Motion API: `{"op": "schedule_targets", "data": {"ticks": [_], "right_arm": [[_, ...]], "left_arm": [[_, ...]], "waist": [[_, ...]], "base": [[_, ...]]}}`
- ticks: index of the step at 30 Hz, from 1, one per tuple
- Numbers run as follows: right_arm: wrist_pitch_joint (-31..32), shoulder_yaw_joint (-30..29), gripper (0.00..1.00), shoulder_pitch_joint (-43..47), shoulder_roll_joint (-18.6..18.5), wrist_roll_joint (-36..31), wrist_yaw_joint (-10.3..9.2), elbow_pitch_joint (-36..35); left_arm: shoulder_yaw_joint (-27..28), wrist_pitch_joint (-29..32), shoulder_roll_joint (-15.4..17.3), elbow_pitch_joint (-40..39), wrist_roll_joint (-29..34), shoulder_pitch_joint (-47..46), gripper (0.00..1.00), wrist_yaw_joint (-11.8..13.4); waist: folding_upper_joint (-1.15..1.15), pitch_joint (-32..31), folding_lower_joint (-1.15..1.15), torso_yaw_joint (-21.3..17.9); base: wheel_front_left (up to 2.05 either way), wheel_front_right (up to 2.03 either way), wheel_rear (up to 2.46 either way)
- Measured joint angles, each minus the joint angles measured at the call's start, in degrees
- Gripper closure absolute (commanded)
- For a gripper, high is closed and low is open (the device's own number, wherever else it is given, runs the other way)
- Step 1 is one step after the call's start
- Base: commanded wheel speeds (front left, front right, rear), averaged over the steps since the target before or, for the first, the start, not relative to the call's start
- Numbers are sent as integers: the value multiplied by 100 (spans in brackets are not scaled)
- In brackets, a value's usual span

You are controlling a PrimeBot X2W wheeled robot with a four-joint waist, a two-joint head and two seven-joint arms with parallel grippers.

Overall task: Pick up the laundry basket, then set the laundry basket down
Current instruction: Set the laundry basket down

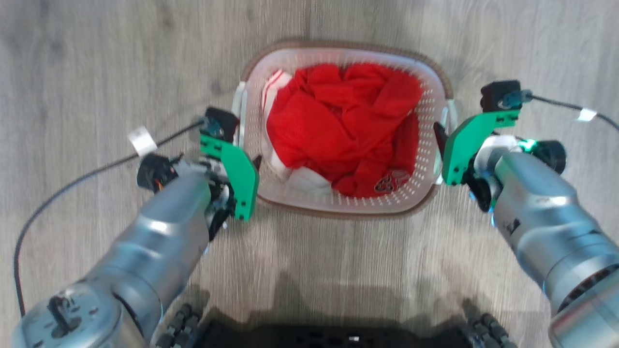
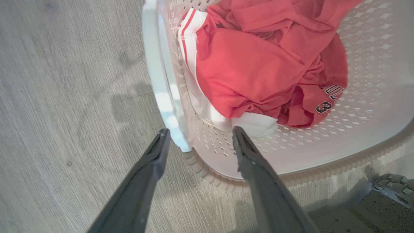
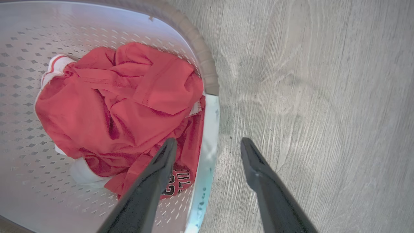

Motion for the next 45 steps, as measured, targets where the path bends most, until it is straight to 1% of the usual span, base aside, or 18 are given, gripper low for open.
{"op": "schedule_targets", "data": {"ticks": [11,16,22,25,26,32,35,38,40,43,45], "right_arm": [[3,-371,0,719,127,-292,0,10],[-13,-479,0,1075,144,-381,0,12],[-269,-589,0,1511,204,-386,0,18],[-455,-615,0,1691,252,-386,0,29],[-600,-671,0,1772,255,-376,0,36],[-935,-835,0,1965,258,-274,0,-41],[-966,-871,0,2031,258,-277,0,-114],[-972,-878,0,2089,238,-402,-1,-277],[-973,-1022,0,2089,155,-541,-1,-613],[-1014,-1441,0,2109,-60,-918,-1,-1205],[-1015,-1911,0,2239,-207,-1288,-1,-1760]], "left_arm": [[-11,37,-1,105,-46,764,0,56],[-15,-193,0,157,-32,1113,0,56],[-15,-533,0,231,-33,1484,0,44],[-15,-801,0,260,-32,1607,0,45],[-10,-953,0,277,-33,1680,0,49],[36,-1200,8,285,19,1965,0,111],[178,-1223,32,224,19,2017,0,183],[604,-1243,257,-335,201,1989,0,514],[999,-1246,457,-849,454,2005,0,737],[1702,-1249,768,-1760,1018,2128,0,1065],[2220,-1249,921,-2393,1440,2376,0,1248]], "waist": [[0,-1255,-1,-78],[0,-1925,-1,-108],[0,-2751,-1,-112],[1,-3142,-1,-102],[0,-3391,-1,-95],[1,-4048,-1,-90],[0,-4208,-1,-94],[0,-4369,-1,-103],[0,-4438,-1,-119],[0,-4497,0,-155],[0,-4517,0,-181]], "base": [[0,0,0],[0,0,0],[0,0,0],[0,0,0],[0,0,0],[0,0,0],[0,0,0],[0,0,0],[0,0,0],[0,0,0],[0,0,0]]}}
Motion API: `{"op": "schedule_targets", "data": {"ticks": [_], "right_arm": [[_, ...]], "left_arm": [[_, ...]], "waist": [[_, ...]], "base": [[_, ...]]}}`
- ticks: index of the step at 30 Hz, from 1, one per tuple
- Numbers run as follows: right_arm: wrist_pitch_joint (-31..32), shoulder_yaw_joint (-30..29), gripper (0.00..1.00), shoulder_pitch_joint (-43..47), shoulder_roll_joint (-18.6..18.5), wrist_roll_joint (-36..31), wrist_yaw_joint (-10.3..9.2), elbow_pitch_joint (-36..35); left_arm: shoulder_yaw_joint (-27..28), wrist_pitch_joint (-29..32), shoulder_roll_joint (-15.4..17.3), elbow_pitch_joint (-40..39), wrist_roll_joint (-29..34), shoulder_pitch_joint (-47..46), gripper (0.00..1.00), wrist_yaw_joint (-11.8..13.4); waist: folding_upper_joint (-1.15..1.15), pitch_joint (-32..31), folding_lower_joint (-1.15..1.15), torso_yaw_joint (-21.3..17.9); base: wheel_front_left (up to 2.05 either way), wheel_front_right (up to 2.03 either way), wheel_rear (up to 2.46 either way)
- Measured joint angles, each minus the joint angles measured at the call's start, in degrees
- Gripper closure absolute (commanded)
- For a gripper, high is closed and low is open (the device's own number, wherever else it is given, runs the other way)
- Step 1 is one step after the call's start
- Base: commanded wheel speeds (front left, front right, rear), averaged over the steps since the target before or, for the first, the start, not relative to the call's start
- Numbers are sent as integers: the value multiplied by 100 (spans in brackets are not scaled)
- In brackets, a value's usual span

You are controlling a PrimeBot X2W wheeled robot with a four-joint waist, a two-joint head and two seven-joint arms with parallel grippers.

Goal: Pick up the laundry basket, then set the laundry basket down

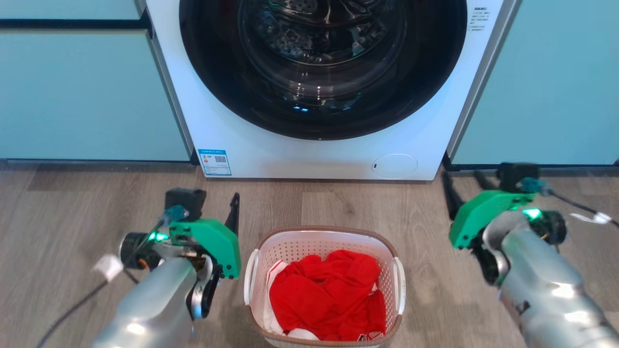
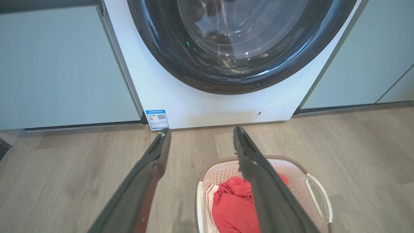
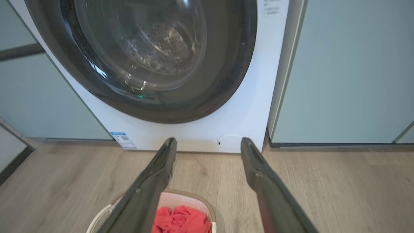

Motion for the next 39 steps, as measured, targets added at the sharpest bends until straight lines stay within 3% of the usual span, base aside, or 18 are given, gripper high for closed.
{"op": "schedule_targets", "data": {"ticks": [3,7,11,17,21,39], "right_arm": [[0,-770,0,487,-33,-681,0,-1025],[0,-1645,0,1432,275,-1615,0,-2315],[0,-2036,0,2200,508,-2164,0,-3375],[-1,-2109,0,2810,554,-2582,0,-4378],[-1,-2250,0,3188,559,-2526,0,-4662],[-1,-2381,0,3489,619,-2563,0,-4930]], "left_arm": [[989,0,108,-1100,686,642,0,320],[2129,-1,23,-2304,1548,1561,0,356],[3030,-12,-358,-3125,2246,2237,0,135],[3861,-16,-766,-3691,2804,2694,0,-460],[4045,-16,-793,-3716,3049,3003,0,-647],[3998,-18,-793,-3945,3158,3171,0,-548]], "waist": [[0,-21,0,-51],[0,-59,0,-113],[0,-71,0,-112],[0,-80,0,-89],[0,-86,0,-108],[0,-26,1,-195]], "base": [[0,0,0],[0,0,0],[0,0,0],[0,0,0],[0,0,0],[0,0,0]]}}
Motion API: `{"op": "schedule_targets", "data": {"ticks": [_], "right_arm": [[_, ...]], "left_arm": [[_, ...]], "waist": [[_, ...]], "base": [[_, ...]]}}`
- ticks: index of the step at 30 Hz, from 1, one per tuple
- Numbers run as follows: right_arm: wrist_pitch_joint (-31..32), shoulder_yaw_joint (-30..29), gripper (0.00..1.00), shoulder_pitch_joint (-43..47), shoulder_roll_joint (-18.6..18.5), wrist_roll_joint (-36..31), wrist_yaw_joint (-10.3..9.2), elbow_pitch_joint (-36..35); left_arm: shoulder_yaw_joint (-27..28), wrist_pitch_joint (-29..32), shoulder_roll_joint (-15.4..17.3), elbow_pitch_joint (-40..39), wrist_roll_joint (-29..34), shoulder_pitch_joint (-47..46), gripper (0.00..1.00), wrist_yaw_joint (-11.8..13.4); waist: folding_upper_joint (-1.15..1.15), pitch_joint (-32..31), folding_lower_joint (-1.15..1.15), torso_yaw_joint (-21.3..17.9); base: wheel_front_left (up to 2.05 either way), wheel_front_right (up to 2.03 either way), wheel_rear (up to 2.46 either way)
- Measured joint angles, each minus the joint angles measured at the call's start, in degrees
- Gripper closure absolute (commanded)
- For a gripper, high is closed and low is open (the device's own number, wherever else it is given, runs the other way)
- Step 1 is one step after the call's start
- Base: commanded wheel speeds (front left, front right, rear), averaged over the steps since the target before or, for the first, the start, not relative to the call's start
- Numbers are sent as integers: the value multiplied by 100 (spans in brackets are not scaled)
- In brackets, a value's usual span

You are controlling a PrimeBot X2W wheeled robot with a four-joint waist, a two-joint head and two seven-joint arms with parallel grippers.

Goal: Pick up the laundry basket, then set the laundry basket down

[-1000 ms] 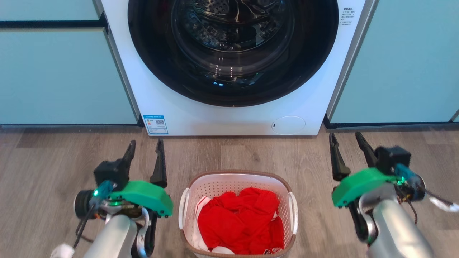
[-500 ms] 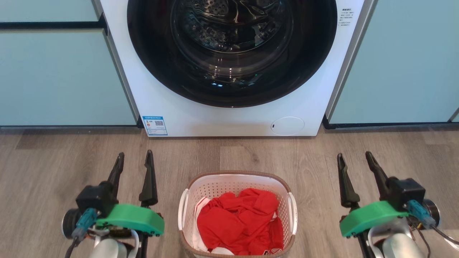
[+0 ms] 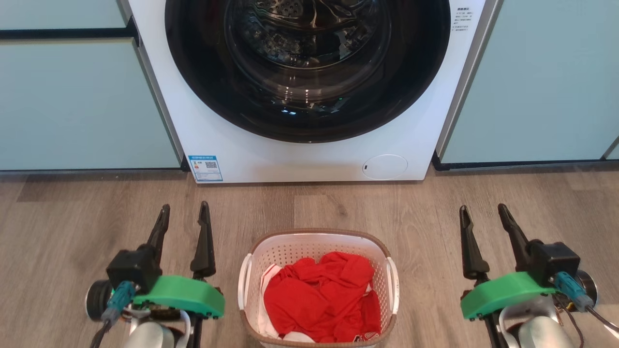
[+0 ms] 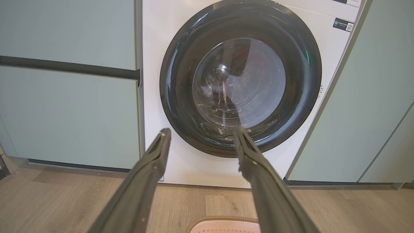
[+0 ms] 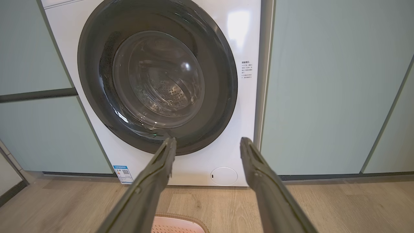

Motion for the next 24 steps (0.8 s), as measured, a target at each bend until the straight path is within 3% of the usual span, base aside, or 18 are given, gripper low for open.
{"op": "schedule_targets", "data": {"ticks": [24], "right_arm": [[0,25,0,-2,4,-7,0,9]], "left_arm": [[12,0,0,81,-153,1,0,-146]], "waist": [[0,28,0,12]], "base": [[0,0,0]]}}
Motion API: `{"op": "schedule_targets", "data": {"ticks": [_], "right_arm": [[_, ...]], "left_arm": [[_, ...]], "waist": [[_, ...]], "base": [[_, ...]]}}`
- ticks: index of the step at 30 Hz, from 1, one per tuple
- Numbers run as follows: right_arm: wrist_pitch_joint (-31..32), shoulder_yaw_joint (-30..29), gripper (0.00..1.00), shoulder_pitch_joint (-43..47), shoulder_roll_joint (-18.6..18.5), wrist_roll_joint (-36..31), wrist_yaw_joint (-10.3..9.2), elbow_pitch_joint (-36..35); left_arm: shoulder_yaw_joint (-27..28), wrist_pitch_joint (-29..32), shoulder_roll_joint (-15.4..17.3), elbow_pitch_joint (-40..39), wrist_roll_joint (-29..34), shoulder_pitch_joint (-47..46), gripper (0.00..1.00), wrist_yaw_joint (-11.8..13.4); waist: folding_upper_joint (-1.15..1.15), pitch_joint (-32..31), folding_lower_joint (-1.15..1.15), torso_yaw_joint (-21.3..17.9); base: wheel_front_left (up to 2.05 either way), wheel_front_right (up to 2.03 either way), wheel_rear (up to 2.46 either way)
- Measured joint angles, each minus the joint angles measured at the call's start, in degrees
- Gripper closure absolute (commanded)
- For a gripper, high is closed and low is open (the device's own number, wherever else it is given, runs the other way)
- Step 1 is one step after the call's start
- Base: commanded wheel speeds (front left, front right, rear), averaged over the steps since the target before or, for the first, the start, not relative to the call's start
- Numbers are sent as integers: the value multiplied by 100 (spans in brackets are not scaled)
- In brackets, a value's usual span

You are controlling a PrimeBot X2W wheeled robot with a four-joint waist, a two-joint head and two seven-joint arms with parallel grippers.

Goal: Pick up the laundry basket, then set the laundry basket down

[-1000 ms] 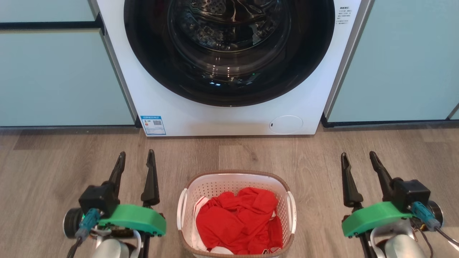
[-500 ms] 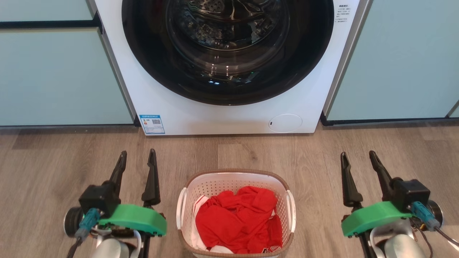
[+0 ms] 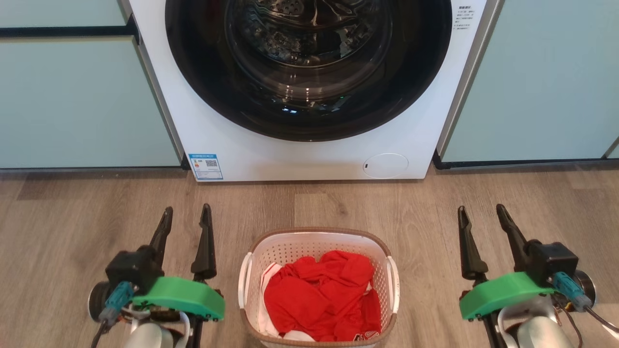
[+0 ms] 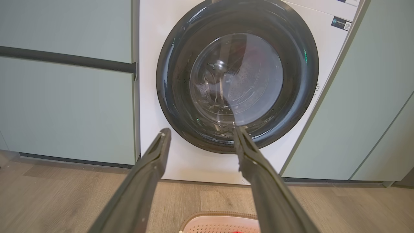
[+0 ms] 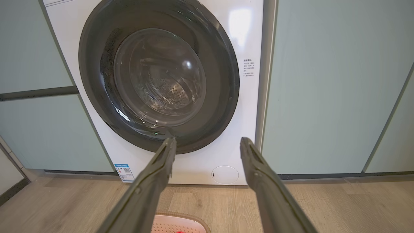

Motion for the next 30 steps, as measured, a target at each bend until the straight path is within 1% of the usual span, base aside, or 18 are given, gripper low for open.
{"op": "schedule_targets", "data": {"ticks": [8,15,16,22,30], "right_arm": [[0,9,0,-2,0,-1,0,41],[0,20,0,-3,0,-8,0,68],[0,22,100,-3,0,-8,0,70],[12,32,100,255,15,25,0,609],[115,15,100,333,15,559,0,638]], "left_arm": [[-2,0,-1,40,-9,0,0,-1],[1,0,-1,57,-152,0,0,-24],[-2,1,-1,55,-160,0,100,-56],[-8,35,1,578,-187,357,100,-51],[38,138,2,619,-670,416,100,-63]], "waist": [[0,4,0,-9],[0,0,0,-11],[0,1,0,-10],[0,5,0,-13],[0,27,0,-24]], "base": [[0,0,0],[0,0,0],[0,0,0],[0,0,0],[0,0,0]]}}
